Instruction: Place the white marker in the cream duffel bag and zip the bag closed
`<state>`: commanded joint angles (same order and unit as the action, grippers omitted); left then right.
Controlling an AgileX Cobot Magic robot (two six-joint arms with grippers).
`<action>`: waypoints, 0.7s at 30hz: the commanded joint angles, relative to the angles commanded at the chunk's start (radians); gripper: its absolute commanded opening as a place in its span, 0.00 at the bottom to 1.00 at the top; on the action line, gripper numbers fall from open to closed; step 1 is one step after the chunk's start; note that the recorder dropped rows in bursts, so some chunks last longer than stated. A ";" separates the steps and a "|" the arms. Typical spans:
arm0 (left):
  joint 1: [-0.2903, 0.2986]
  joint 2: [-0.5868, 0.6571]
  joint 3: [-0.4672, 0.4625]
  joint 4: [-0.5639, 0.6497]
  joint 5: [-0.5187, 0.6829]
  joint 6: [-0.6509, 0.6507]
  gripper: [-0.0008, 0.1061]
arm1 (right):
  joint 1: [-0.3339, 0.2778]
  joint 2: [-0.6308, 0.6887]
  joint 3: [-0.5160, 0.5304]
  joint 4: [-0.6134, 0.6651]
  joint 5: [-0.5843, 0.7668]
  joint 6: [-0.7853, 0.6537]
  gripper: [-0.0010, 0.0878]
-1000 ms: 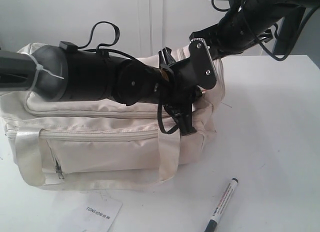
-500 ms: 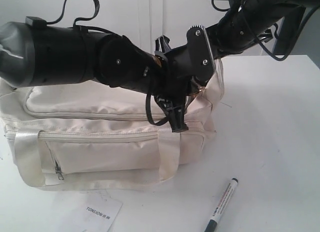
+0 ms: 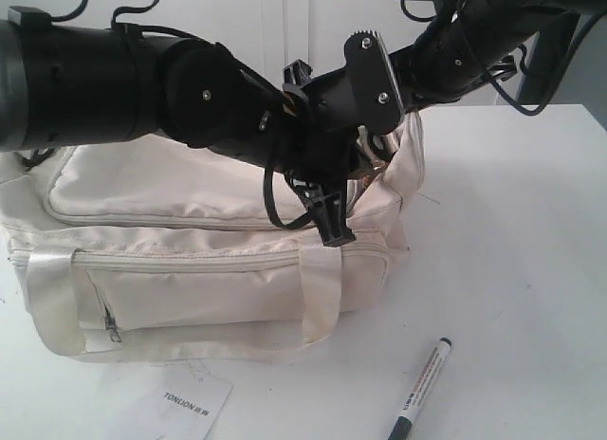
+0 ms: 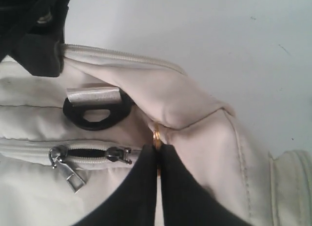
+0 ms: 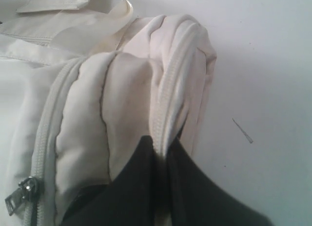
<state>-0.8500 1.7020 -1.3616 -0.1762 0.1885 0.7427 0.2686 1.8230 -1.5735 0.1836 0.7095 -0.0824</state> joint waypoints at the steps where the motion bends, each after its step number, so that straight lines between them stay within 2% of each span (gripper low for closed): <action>1: 0.000 -0.002 0.000 0.000 0.009 -0.015 0.01 | 0.000 0.000 0.000 0.000 0.000 0.000 0.01; 6: 0.000 -0.013 0.000 -0.004 0.018 -0.069 0.01 | 0.000 0.000 0.000 0.000 -0.002 0.000 0.01; 21: 0.000 -0.031 0.000 -0.048 0.054 -0.074 0.01 | 0.000 0.000 0.000 0.002 -0.020 0.000 0.01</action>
<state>-0.8500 1.6709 -1.3616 -0.2247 0.2421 0.6685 0.2686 1.8230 -1.5735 0.1859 0.6900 -0.0824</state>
